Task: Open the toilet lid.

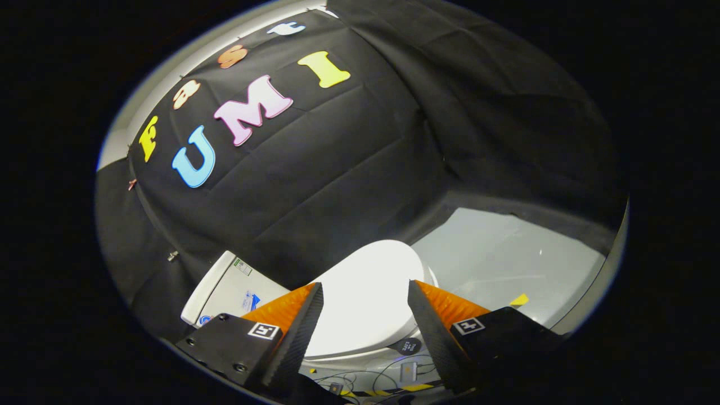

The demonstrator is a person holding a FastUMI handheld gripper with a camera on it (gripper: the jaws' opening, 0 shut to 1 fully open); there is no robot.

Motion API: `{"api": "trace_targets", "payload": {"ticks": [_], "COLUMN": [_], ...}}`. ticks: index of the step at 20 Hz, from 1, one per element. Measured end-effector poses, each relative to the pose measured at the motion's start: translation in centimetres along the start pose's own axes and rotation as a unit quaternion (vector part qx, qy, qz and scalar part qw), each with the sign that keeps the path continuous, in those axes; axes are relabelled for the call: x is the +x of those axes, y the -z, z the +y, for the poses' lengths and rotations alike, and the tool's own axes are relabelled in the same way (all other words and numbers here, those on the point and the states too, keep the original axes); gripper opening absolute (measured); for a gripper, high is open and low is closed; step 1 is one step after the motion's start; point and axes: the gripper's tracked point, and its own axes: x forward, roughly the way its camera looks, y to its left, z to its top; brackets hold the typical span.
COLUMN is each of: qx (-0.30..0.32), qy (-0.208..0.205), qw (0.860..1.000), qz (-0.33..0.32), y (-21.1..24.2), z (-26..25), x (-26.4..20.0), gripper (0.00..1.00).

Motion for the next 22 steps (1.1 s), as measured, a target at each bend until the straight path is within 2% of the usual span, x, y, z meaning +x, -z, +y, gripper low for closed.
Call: {"api": "trace_targets", "payload": {"ticks": [5, 7, 8, 9, 11, 16, 17, 19, 22], "qx": [0.097, 0.128, 0.134, 0.144, 0.168, 0.226, 0.235, 0.259, 0.274], "qy": [0.027, 0.033, 0.037, 0.037, 0.038, 0.025, 0.036, 0.017, 0.003], "qw": [0.993, 0.988, 0.986, 0.984, 0.978, 0.962, 0.959, 0.953, 0.949], "qz": [0.063, 0.080, 0.089, 0.100, 0.118, 0.148, 0.153, 0.156, 0.157], "y": [5.0, 6.8, 7.9, 9.0, 10.4, 13.4, 14.0, 14.7, 15.3], "z": [-6.0, -7.4, -8.0, -8.2, -9.0, -9.2, -9.7, -9.1, -8.3], "x": [3.0, 3.6, 3.8, 3.8, 4.2, 5.5, 5.4, 6.3, 6.9], "gripper": [0.94, 0.87, 0.87, 0.87, 0.78, 0.77, 0.65, 0.41, 0.42]}}
